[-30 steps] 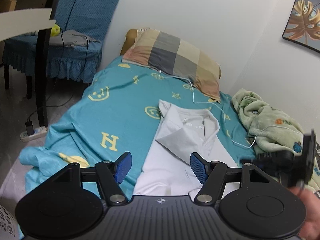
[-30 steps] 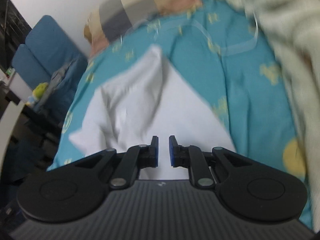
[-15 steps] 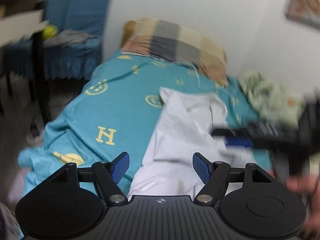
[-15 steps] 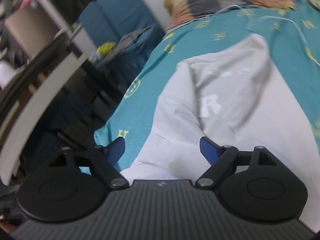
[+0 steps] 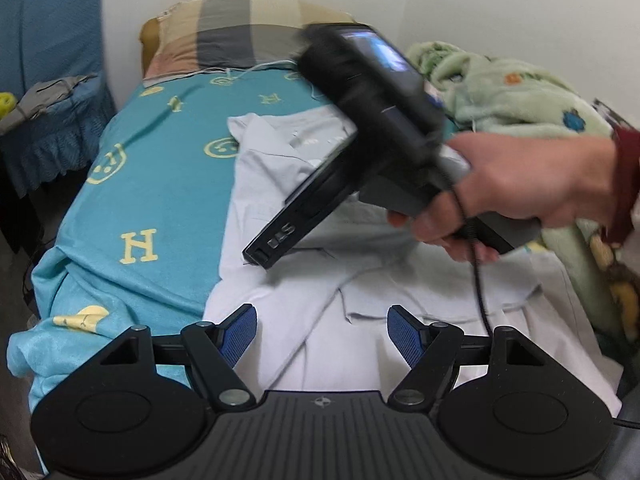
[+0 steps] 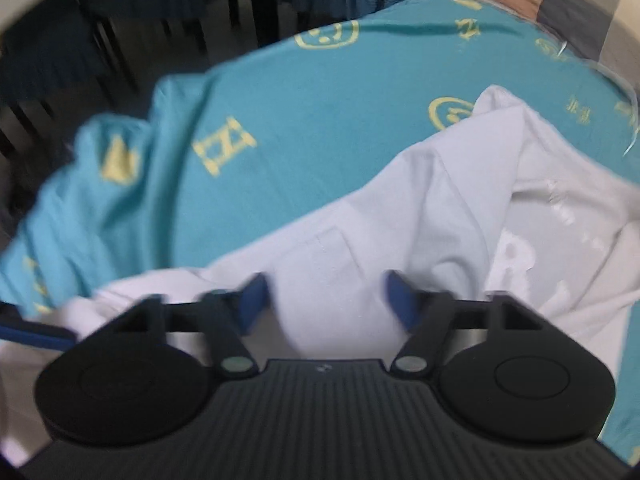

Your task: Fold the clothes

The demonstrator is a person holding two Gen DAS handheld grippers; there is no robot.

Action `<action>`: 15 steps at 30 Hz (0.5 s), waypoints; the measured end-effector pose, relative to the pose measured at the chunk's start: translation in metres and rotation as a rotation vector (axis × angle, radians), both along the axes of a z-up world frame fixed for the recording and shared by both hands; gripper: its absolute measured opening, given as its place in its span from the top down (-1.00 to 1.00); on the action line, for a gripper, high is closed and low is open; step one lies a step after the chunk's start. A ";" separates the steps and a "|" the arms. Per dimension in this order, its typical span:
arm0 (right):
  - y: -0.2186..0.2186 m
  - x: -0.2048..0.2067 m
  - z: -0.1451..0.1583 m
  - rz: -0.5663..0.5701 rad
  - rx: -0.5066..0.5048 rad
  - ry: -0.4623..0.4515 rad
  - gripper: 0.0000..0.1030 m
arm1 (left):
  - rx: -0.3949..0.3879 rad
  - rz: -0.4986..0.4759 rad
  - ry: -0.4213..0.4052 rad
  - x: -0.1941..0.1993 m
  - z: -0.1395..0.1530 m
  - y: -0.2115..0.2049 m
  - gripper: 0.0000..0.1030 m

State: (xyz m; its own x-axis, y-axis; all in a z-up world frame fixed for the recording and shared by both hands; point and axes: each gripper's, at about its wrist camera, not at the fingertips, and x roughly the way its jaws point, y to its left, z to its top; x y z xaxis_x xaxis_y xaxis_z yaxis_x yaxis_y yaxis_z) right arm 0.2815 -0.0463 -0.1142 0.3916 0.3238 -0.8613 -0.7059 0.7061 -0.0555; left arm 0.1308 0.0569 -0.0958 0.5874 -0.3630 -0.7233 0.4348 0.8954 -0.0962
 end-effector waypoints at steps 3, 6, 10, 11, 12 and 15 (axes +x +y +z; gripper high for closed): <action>-0.012 -0.004 0.024 -0.100 0.054 -0.069 0.82 | 0.013 0.001 -0.018 -0.002 -0.002 -0.001 -0.45; -0.051 -0.011 0.072 -0.280 0.231 -0.156 0.82 | 0.022 0.022 -0.058 -0.006 0.002 0.000 -0.44; -0.138 -0.030 0.114 -0.623 0.487 -0.210 0.82 | -0.042 0.060 -0.071 -0.006 0.010 0.009 -0.44; -0.162 -0.033 0.108 -0.712 0.535 -0.180 0.82 | -0.065 0.071 -0.076 -0.006 0.012 0.012 -0.44; -0.187 -0.035 0.101 -0.800 0.583 -0.148 0.82 | -0.088 0.084 -0.077 -0.005 0.014 0.014 -0.45; -0.244 -0.039 0.059 -1.011 0.672 0.003 0.81 | -0.116 0.117 -0.083 -0.002 0.016 0.018 -0.45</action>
